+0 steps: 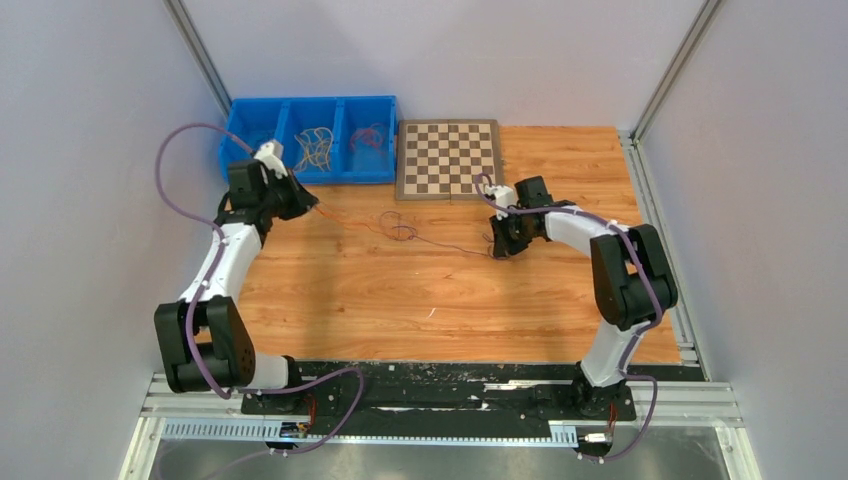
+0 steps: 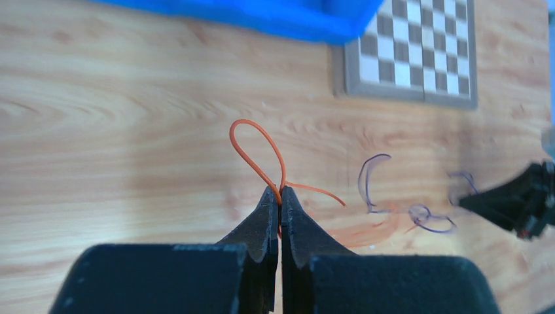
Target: Untangle the cables
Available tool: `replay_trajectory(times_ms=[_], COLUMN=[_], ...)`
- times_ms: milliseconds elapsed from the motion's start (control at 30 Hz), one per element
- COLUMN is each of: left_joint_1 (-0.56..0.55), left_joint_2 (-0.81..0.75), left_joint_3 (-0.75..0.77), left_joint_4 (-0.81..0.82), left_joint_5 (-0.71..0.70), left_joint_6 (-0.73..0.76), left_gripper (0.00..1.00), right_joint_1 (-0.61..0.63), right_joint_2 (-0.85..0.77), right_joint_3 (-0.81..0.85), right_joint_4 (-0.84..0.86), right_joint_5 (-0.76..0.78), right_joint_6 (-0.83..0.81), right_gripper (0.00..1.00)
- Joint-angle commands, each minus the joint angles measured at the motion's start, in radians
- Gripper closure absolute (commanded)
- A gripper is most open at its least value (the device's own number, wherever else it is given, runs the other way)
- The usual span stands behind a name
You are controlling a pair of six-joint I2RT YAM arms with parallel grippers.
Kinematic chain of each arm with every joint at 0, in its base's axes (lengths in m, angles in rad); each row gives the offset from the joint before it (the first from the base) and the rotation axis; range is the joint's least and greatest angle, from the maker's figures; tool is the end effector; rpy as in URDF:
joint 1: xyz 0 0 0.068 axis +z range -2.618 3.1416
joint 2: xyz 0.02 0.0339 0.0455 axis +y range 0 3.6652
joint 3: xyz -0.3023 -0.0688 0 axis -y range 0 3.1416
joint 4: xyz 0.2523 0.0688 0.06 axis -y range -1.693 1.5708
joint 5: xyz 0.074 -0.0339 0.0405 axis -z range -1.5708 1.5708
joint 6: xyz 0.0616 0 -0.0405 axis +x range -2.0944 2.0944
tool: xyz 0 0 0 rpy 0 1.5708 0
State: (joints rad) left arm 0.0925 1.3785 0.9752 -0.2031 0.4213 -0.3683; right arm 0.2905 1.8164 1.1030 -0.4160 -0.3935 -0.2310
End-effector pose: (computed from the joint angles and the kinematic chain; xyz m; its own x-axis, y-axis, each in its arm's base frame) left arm 0.3258 0.0049 0.2922 -0.6195 -0.3874 -0.6827 0.0292 0.8577 -0.5133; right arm 0.3568 0.1313 0.1686 -0.7468 -0.4440 -0.4952 -0.6086 0.7564 0.2397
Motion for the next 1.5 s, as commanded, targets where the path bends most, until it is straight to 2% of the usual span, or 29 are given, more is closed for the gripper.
replay_trajectory(times_ms=[0,233,567,867,1000,1133,1300,1467], left_joint_1=[0.070,0.137,0.139,0.129,0.087,0.062,0.064,0.053], left_joint_2=[-0.085,-0.078,-0.031,0.091,0.156,0.206,0.291,0.358], left_joint_3=[0.171,0.348,0.542,0.727,0.778,0.827,0.958,1.016], left_joint_4=[-0.005,-0.005,0.075,0.133,0.165,0.224,0.239,0.276], left_joint_5=[-0.047,-0.100,-0.118,-0.012,0.007,-0.007,-0.124,0.008], left_joint_6=[0.113,0.170,0.246,0.198,0.239,0.287,0.331,0.288], left_gripper=[1.00,1.00,1.00,1.00,1.00,1.00,1.00,1.00], right_joint_1=[-0.080,-0.213,-0.358,-0.399,-0.399,-0.403,-0.447,-0.472], right_joint_2=[-0.099,-0.115,-0.117,-0.094,-0.088,-0.096,-0.120,-0.111], right_joint_3=[-0.068,-0.120,-0.156,-0.141,-0.123,-0.134,-0.163,-0.143], right_joint_4=[-0.041,-0.049,-0.068,-0.089,-0.109,-0.119,-0.128,-0.157], right_joint_5=[0.102,0.166,0.166,0.165,0.158,0.181,0.222,0.176], right_joint_6=[-0.174,-0.294,-0.361,-0.383,-0.375,-0.385,-0.425,-0.409], right_gripper=[1.00,1.00,1.00,1.00,1.00,1.00,1.00,1.00])
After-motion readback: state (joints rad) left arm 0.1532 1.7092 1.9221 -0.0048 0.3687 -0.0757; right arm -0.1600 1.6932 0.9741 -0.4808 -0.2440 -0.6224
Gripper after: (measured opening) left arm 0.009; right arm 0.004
